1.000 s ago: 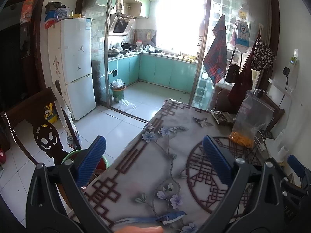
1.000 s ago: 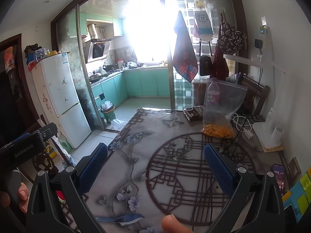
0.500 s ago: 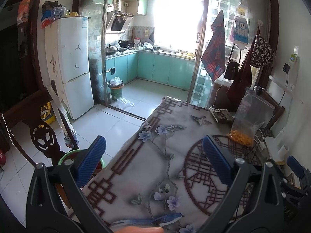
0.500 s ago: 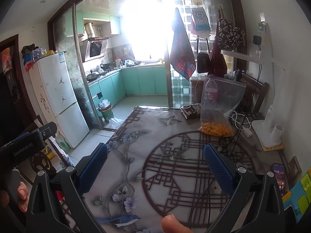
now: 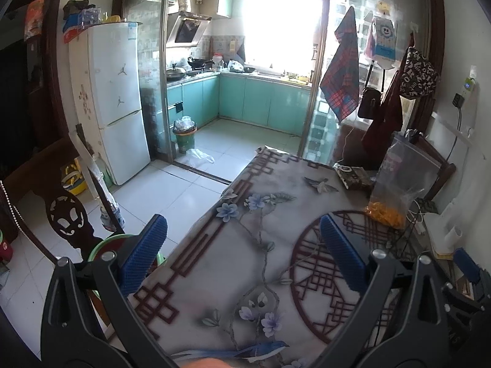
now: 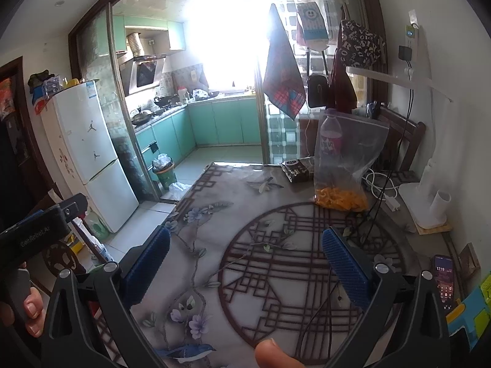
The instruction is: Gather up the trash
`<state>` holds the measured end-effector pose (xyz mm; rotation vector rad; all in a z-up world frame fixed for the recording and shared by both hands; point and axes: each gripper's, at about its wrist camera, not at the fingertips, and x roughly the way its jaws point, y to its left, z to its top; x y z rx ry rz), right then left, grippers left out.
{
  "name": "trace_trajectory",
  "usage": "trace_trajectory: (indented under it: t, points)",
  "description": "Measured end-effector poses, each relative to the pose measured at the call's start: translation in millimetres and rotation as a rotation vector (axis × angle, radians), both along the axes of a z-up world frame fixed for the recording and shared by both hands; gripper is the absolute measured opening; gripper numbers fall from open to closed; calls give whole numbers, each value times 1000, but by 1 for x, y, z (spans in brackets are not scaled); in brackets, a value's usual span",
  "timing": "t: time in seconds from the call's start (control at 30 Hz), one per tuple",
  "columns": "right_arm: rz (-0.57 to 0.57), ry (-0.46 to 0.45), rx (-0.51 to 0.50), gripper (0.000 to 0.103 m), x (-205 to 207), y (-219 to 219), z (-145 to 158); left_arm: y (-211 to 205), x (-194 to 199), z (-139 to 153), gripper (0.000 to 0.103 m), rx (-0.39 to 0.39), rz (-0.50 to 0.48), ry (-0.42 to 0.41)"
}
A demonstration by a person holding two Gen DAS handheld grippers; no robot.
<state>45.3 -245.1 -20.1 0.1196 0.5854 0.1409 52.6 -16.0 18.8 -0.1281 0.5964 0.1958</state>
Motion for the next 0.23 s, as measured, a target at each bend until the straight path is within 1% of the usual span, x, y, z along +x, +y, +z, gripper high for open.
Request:
trace_trajectory:
  t: [0.07,0.1,0.13,0.17,0.2,0.23]
  points:
    - [-5,40,17,96,11,0,-17,0,7,-7,98,-8,-16,13]
    - [-5,70,29,96,17,1,-29,0,13,-17,98,-8,-27,29]
    - [-4,119,37,96,28,4,-50,1,18,-26,98,-5,-33,41]
    - [-3,151,25,96,34,8,-67,1,24,-38,98,3,-39,58]
    - [1,176,2,96,40,11,-82,4,32,-57,98,16,-48,93]
    - [11,204,-38,96,46,17,-102,6,38,-72,98,24,-52,121]
